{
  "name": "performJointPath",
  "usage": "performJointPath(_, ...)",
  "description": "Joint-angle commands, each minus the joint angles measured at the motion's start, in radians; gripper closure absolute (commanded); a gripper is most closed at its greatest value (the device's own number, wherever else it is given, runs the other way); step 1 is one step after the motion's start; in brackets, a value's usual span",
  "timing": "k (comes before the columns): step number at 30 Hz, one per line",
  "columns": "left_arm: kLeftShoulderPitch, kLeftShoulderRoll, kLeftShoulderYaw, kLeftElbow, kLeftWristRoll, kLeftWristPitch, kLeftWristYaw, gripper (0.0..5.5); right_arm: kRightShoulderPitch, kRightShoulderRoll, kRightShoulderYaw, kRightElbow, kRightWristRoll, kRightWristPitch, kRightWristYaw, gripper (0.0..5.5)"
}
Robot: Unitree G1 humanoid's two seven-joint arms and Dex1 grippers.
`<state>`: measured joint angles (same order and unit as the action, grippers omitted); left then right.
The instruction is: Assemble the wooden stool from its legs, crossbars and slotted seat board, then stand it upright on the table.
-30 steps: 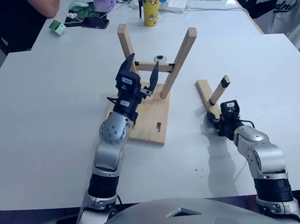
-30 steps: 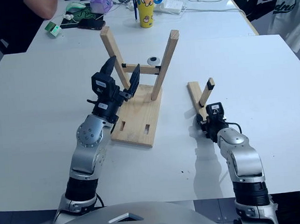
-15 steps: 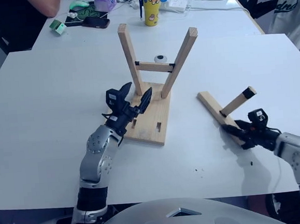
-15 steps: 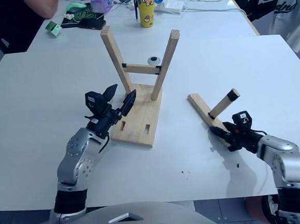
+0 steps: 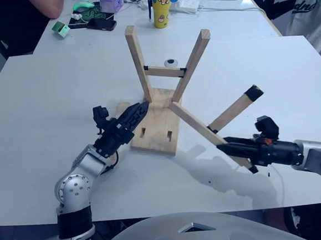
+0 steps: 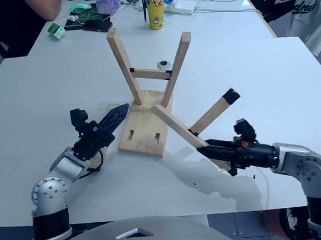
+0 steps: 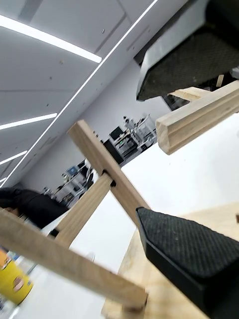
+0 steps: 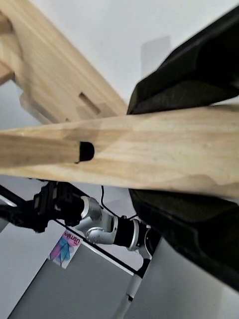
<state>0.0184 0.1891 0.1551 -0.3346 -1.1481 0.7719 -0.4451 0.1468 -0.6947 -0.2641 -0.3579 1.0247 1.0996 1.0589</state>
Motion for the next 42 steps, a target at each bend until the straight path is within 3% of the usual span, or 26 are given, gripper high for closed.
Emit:
performJointPath(1, -0.037, 0.037, -0.007, 0.012, -0.08, 0.083, -0.011, 1.56, -0.065, 0.092, 0.035, -0.035, 0.065, 0.004, -0.099, 3.43)
performJointPath(6, -0.047, 0.079, -0.008, -0.006, -0.204, 0.172, -0.02, 1.56, -0.084, 0.152, 0.051, -0.046, 0.118, -0.001, -0.168, 3.43)
performJointPath(19, -0.111, 0.113, -0.008, 0.033, -0.36, 0.212, 0.014, 1.56, -0.057, 0.137, 0.129, -0.071, 0.16, 0.0, -0.16, 3.43)
performJointPath(32, -0.092, 0.187, -0.052, 0.031, -0.305, 0.241, -0.063, 3.39, -0.084, 0.093, 0.135, -0.042, 0.167, 0.003, -0.13, 3.43)
performJointPath(40, -0.11, 0.22, -0.037, 0.062, -0.273, 0.23, -0.093, 3.39, -0.102, 0.098, 0.132, 0.0, 0.132, -0.016, -0.163, 3.43)
performJointPath(42, -0.116, 0.225, -0.031, 0.072, -0.259, 0.224, -0.106, 3.39, -0.103, 0.097, 0.136, 0.006, 0.114, -0.026, -0.176, 2.94)
